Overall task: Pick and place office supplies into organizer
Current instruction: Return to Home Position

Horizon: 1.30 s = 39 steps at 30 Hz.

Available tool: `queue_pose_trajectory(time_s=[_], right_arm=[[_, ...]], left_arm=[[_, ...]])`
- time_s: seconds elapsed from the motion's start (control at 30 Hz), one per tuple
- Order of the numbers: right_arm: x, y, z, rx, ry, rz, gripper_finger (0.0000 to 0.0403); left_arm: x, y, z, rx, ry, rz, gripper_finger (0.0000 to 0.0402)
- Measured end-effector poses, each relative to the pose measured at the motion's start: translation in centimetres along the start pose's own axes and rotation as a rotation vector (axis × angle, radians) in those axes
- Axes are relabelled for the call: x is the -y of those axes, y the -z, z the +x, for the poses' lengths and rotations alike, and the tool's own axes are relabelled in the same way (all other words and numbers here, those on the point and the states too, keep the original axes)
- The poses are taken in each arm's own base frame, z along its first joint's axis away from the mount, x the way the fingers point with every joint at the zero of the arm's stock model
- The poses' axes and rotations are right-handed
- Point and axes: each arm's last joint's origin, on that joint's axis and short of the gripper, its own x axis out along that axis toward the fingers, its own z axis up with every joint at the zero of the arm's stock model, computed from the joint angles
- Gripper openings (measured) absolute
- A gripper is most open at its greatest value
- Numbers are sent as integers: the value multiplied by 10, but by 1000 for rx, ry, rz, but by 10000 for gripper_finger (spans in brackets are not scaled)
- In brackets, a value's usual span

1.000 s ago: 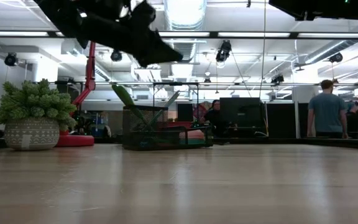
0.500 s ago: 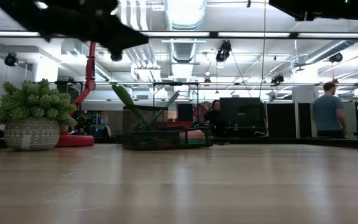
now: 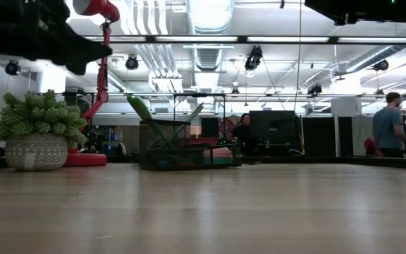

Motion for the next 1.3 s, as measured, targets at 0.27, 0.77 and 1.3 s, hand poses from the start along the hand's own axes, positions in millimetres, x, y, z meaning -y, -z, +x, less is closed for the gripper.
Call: queue_pose_trajectory(time_s=[0.27,0.77,1.3], right_arm=[[0,1,0,-4,-2,0,38],[-1,1,4,8,1,67,38],[-40,66,-9,-326,-299,435,12]], left_arm=[[2,4,-25,66,28,40,1],[3,32,-31,48,36,125,1],[4,38,-30,13,41,129,1]])
